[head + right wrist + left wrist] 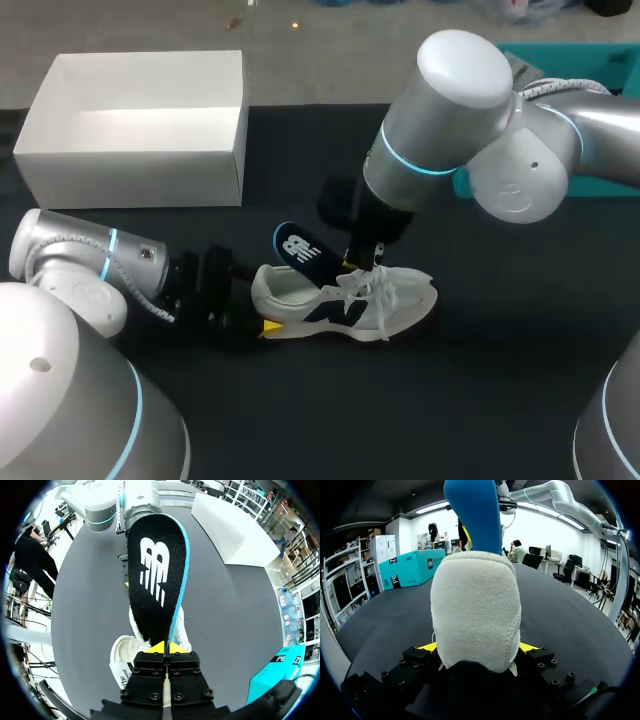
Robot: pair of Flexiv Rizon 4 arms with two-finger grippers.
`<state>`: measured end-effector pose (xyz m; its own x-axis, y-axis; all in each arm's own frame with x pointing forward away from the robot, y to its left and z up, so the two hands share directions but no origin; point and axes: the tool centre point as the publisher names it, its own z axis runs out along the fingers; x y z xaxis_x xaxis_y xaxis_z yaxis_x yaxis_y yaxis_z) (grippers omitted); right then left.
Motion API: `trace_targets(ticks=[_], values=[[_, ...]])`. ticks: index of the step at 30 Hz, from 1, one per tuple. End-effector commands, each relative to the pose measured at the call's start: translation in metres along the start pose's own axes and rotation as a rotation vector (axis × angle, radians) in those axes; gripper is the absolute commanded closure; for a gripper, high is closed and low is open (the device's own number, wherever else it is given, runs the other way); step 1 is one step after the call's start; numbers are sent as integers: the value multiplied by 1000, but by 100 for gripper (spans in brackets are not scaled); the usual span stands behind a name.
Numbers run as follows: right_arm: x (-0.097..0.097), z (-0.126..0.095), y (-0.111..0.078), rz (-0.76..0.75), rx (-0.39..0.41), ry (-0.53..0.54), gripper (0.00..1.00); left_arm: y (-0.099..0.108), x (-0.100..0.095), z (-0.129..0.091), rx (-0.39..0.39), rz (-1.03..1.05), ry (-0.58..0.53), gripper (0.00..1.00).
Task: Take the shoe out of the shoebox, open the shoe tongue, remove and reinsert the insole, then place the shoe into the shoebox
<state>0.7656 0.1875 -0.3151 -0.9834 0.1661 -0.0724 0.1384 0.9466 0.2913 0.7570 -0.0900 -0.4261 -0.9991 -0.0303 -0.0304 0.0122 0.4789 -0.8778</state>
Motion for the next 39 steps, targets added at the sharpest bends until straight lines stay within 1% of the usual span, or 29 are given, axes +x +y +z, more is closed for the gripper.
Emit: trace_targets(ticks=[1,6,7,9,12,14,15,19,21,22,27,33,39], values=[[-2,14,19,-27,-5,21,100,3,1,2,0,0,-1,100],[-4,21,28,-37,-9,36,100,3,1,2,0,0,-1,100],[-4,22,28,-37,-11,39,89,3,1,2,0,0,-1,100],[-4,23,30,-38,-20,45,62,3,1,2,0,0,-1,100],[-4,21,34,-43,-35,49,54,3,1,2,0,0,-1,100],[-5,20,36,-45,-41,49,51,3,1,2,0,0,-1,100],[-5,20,37,-46,-48,51,49,3,1,2,0,0,-1,100],[-5,21,41,-56,-76,70,45,3,1,2,0,0,-1,100],[-5,23,43,-58,-86,83,47,3,1,2,0,0,-1,100],[-4,24,44,-61,-96,91,50,3,1,2,0,0,-1,100],[-1,30,52,-71,-126,129,52,3,1,2,0,0,-1,100],[4,40,58,-97,-124,163,53,3,1,2,0,0,-1,100],[3,47,61,-96,-117,178,53,3,1,2,0,0,-1,100]])
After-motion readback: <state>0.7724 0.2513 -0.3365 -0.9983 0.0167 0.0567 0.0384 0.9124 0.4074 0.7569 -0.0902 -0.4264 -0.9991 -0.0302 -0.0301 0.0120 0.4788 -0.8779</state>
